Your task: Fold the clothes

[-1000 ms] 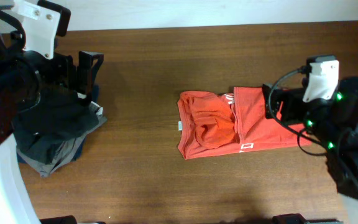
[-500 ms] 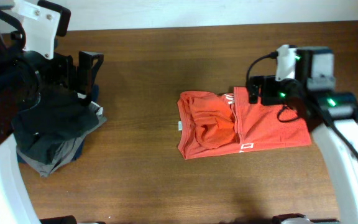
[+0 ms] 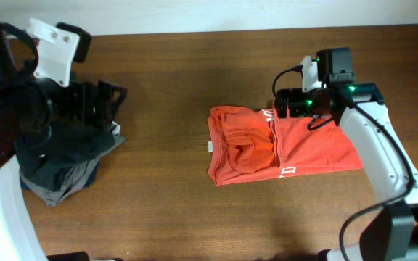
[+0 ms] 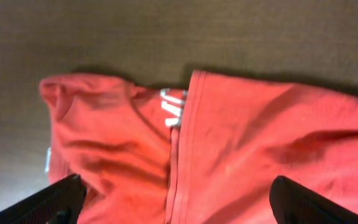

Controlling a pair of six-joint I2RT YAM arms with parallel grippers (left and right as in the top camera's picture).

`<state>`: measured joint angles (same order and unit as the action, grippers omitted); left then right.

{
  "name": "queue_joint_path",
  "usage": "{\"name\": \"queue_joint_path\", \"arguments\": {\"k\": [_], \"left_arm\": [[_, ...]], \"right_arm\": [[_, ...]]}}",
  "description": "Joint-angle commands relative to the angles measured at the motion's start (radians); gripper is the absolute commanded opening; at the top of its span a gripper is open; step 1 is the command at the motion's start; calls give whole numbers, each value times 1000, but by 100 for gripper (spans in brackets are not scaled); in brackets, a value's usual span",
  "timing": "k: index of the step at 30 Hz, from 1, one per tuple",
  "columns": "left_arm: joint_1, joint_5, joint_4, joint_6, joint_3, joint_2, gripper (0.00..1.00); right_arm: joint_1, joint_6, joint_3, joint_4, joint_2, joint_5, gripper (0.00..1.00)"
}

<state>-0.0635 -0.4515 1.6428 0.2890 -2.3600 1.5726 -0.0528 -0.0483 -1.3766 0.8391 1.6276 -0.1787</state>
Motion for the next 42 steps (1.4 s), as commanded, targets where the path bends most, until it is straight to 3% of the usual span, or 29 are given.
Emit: {"name": "queue_joint_path", "arguments": {"k": [1,5,8,12,17,25,32,40,42], "left_arm": [[-2,-65,35,23,68,8,99],[13,-69,19,-49,277,15,99],[69,-97,-84,-92,494,15,99],[187,-140,-388,-196,829,17,98],[319,-138,-766,-359,1089,74,98],[414,-137,-1005,-528,1123,291,98],[455,-182,-1123,-652,1123,446,99],[518,-211,-1247,-758,1123,526,98],[541,-211,-1270,-768,1123,534,94]], "right_arm": [[11,5,-55,31,-87,-24,99],[37,6,-81,71,-205,-24,99],[74,-13,-82,74,-285,-24,99],[145,-94,-82,103,-371,-24,99],[215,-156,-82,161,-410,-32,99],[219,-155,-82,214,-396,-31,99],[219,-155,-82,221,-391,-27,99],[219,-155,-82,224,-391,-27,99],[219,-155,-82,224,-391,-27,99]]}}
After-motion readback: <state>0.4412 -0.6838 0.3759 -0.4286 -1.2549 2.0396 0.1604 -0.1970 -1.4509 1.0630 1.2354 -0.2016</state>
